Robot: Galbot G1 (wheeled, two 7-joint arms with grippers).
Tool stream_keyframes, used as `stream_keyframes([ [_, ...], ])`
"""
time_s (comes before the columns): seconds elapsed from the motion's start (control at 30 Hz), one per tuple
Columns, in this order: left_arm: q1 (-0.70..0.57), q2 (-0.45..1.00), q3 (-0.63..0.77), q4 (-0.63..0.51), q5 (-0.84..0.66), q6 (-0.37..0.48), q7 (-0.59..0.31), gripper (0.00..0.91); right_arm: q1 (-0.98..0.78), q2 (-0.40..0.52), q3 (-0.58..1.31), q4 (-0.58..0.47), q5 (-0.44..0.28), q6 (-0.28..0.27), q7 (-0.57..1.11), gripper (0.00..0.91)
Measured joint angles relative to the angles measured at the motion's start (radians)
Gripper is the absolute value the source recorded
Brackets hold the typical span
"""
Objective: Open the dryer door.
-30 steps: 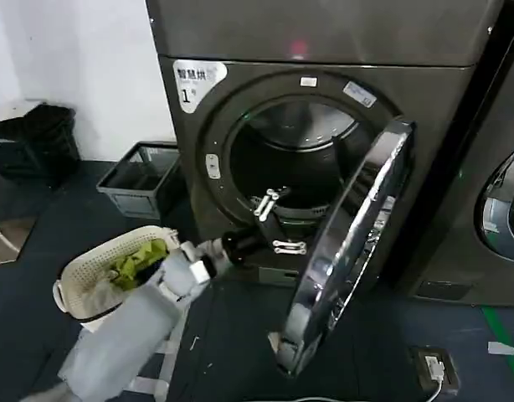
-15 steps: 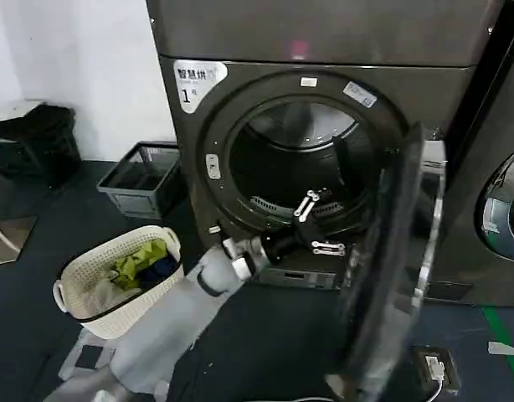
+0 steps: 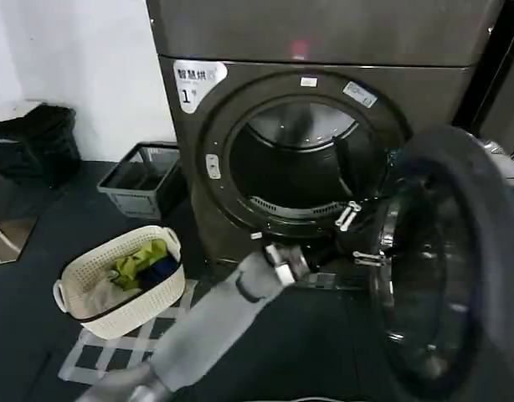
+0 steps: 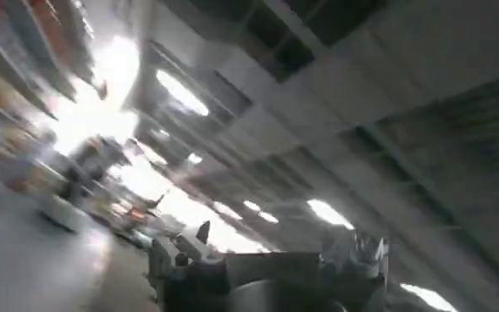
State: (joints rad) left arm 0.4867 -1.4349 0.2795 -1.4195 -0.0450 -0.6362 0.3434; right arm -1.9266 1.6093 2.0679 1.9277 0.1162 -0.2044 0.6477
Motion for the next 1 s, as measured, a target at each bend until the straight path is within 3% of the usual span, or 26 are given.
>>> stream_keyframes([
  [0.23,-0.022,-0.069,0.031,0.05,0.016,0.012,-0.006,0.907,-0.022,0.0,0.025,-0.002,-0.02,-0.097,0.03,0.907],
  [0.6,-0.064,-0.176,0.095,0.132,0.037,0.012,-0.016,0.907,-0.028,0.0,0.008,-0.035,-0.053,-0.078,0.032,0.907],
  [1.0,-0.09,-0.174,0.174,0.231,0.061,0.025,-0.034,0.907,-0.028,0.0,0.001,-0.044,-0.059,-0.082,0.027,0.907],
])
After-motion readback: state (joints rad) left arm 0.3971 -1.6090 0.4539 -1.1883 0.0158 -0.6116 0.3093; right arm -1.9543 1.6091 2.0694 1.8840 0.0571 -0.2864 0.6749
